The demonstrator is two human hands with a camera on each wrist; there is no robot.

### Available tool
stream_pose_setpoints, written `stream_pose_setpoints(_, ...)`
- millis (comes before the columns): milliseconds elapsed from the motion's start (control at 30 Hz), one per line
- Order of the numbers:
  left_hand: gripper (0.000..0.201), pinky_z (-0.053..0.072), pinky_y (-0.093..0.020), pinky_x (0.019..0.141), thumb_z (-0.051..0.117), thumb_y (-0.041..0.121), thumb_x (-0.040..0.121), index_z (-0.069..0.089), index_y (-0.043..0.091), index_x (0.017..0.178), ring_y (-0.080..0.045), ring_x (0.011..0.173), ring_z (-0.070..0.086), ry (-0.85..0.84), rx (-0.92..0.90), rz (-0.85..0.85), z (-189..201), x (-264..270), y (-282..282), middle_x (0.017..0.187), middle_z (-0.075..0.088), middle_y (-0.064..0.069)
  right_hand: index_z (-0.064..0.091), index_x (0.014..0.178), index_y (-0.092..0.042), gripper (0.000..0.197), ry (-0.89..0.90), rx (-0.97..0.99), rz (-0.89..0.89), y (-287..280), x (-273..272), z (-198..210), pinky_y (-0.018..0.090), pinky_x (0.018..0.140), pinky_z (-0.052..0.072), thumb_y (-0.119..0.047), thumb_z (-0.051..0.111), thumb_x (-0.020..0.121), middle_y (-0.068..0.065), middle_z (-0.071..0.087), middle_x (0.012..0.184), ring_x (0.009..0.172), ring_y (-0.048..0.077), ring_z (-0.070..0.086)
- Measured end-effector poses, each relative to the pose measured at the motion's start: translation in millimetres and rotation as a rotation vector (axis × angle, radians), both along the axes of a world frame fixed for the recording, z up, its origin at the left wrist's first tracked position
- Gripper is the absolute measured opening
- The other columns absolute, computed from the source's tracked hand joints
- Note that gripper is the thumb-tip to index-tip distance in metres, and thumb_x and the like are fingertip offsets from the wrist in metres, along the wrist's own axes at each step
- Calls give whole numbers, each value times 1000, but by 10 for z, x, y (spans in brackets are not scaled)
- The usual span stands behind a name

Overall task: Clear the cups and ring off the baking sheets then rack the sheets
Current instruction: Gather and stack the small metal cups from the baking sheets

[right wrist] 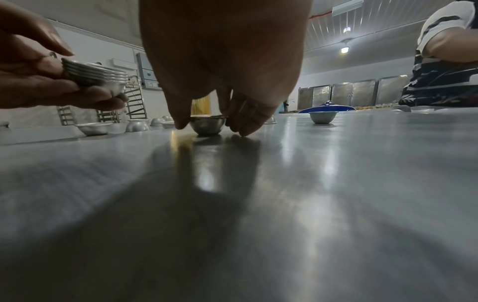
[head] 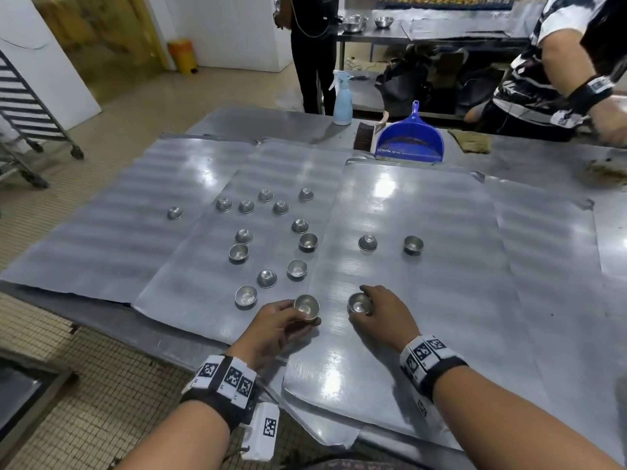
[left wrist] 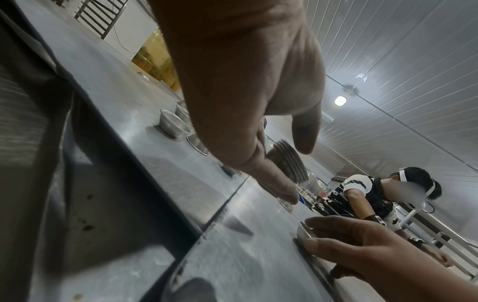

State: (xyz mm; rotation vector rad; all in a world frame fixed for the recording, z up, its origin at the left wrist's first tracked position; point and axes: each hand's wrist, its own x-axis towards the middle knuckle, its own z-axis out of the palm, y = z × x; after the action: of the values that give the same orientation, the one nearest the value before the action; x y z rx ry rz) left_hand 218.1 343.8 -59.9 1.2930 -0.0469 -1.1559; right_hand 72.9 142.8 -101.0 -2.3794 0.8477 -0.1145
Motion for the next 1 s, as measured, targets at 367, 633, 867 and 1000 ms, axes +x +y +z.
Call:
stream_pose_setpoints(367,27,61,-34,84,48,-10,91,66,-15,109,-39,105,71,39,-64,43,76,-51,-18,109,69,-35,61,128,-27,57,-321,231,60,240,255,346,19,90,45,-44,79,77,-12,67,118,107,2,60)
stream_pose_setpoints(633,28,61,-27,61,40,-11,91,68,-8,96,-21,74,71,29,-73,40,173,-60,14,86,71,-18,56,133,-32,65,-237,192,282,487,406,360,34,97,51,-55,73,74,-11,68,124,111,9,63)
stream_pose_setpoints(867,26,62,-28,64,43,-9,91,68,-8,98,-19,71,71,-4,-50,13,146,7,2,83,70,-19,55,128,-36,62,-218,191,262,534,442,270,38,95,51,-60,73,73,-12,70,117,104,13,65)
stream_pose_setpoints(1000,25,61,-29,63,47,-8,91,72,-6,93,-21,75,70,-11,-45,-26,107,71,-22,86,71,-21,52,128,-40,65,-202,211,217,566,455,222,39,94,52,-62,73,70,-12,69,116,104,13,65)
